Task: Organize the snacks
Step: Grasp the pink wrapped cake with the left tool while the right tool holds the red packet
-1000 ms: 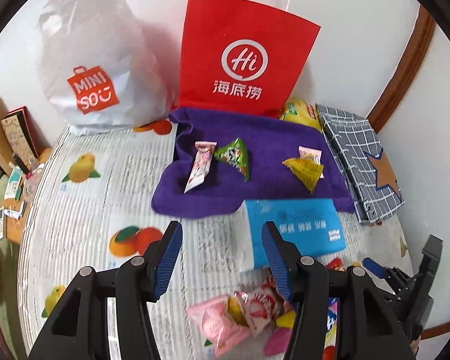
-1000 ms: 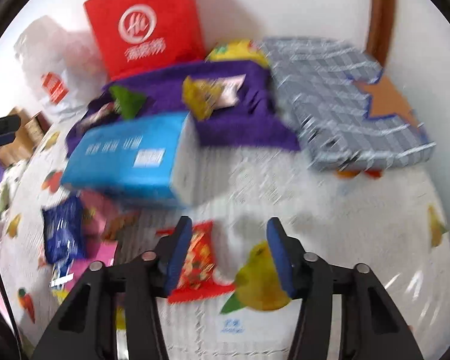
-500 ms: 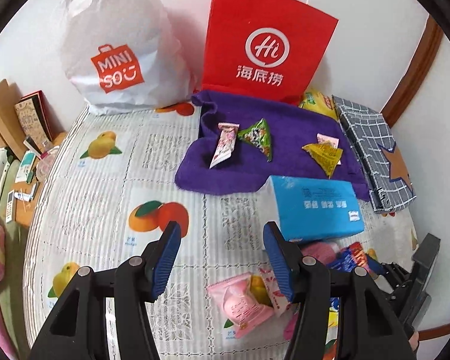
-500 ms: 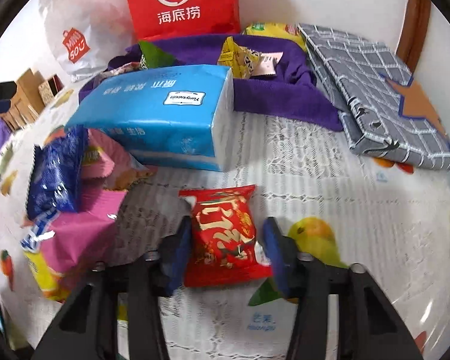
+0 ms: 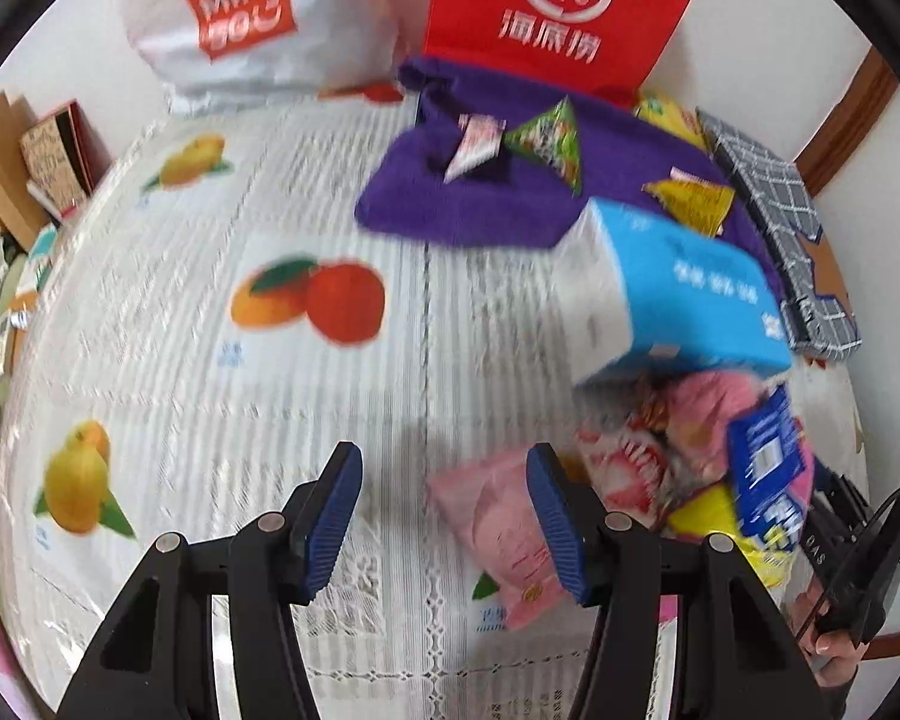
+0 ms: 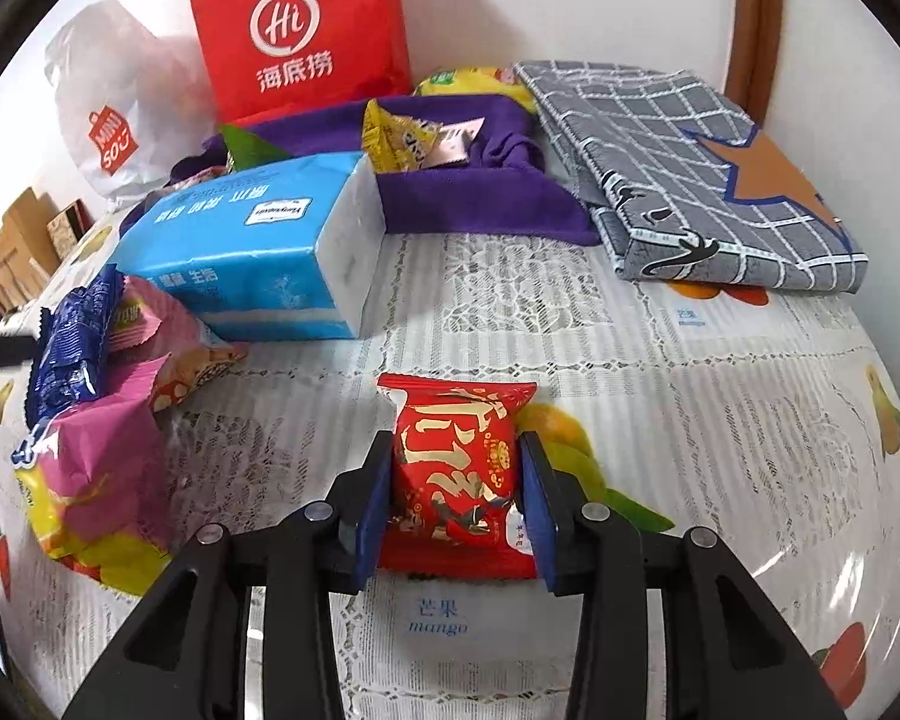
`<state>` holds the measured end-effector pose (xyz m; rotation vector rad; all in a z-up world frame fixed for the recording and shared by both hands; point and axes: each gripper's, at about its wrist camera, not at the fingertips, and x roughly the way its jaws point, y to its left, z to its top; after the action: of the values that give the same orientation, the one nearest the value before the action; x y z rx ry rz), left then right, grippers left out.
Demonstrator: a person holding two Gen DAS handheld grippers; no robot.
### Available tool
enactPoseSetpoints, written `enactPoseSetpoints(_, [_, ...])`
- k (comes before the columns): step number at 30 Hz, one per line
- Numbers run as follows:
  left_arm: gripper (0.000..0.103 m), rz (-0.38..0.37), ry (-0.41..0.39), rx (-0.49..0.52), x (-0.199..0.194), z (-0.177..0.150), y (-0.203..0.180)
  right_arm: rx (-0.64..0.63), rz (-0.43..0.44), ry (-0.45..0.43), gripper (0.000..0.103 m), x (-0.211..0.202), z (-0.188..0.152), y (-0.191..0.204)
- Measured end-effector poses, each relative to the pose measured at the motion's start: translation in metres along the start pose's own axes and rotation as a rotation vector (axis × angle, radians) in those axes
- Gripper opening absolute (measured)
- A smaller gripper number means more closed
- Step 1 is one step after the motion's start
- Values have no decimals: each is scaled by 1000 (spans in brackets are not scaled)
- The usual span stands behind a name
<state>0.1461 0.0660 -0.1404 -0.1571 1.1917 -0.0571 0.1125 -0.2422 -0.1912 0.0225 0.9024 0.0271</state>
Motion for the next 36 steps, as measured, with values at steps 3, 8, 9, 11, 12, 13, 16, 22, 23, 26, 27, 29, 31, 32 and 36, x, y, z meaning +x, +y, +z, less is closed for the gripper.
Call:
enactPoseSetpoints(3, [55,-36,23,-11,9,-10,-1,2,-4,0,40,-2,-2,-1])
enactPoseSetpoints(8, [55,-97,21,-30,12,-15,-4,-6,-9,3,40,-4,-3,-2])
enactPoseSetpoints(9, [55,-108,22,-27,13,-15,-6,-7,-10,3,40,-4,-3,-2])
enactPoseSetpoints(11, [55,-133,30,-10,14,-17,-10,-6,-8,4,41,-3,-1,-1])
enactPoseSetpoints(12, [55,-139,31,4,14,-19,-12,-5,-4,4,42,-3,-2,-1])
enactPoseSetpoints(13, [55,-135,25,14,14,-19,-15,-6,-2,5,42,-2,0,0])
enactPoseSetpoints(16, [55,-133,20,36,11,-20,-16,-6,-2,5,42,-2,1,1])
enactPoseSetpoints(22, [55,-140,28,60,9,-21,-17,-6,-3,5,43,-2,0,1])
enactPoseSetpoints(23, [55,-135,24,66,9,-22,-17,-6,-2,5,43,-2,0,1])
enactPoseSetpoints(26, [55,-143,27,68,9,-22,-16,-6,0,5,43,-1,1,1])
enactPoseSetpoints(27, [55,-148,31,64,9,-22,-16,-6,-1,5,43,-1,1,2])
enactPoseSetpoints(29, [55,-156,32,61,9,-22,-16,-5,0,5,43,-1,1,1])
enactPoseSetpoints(31, [55,-159,33,71,7,-23,-16,-5,0,5,44,-1,1,1])
enactPoseSetpoints(32, [55,-162,31,72,6,-24,-15,-5,0,5,44,-1,1,1])
enactPoseSetpoints(36, [55,-164,28,81,3,-24,-14,-6,0,5,44,-1,2,2])
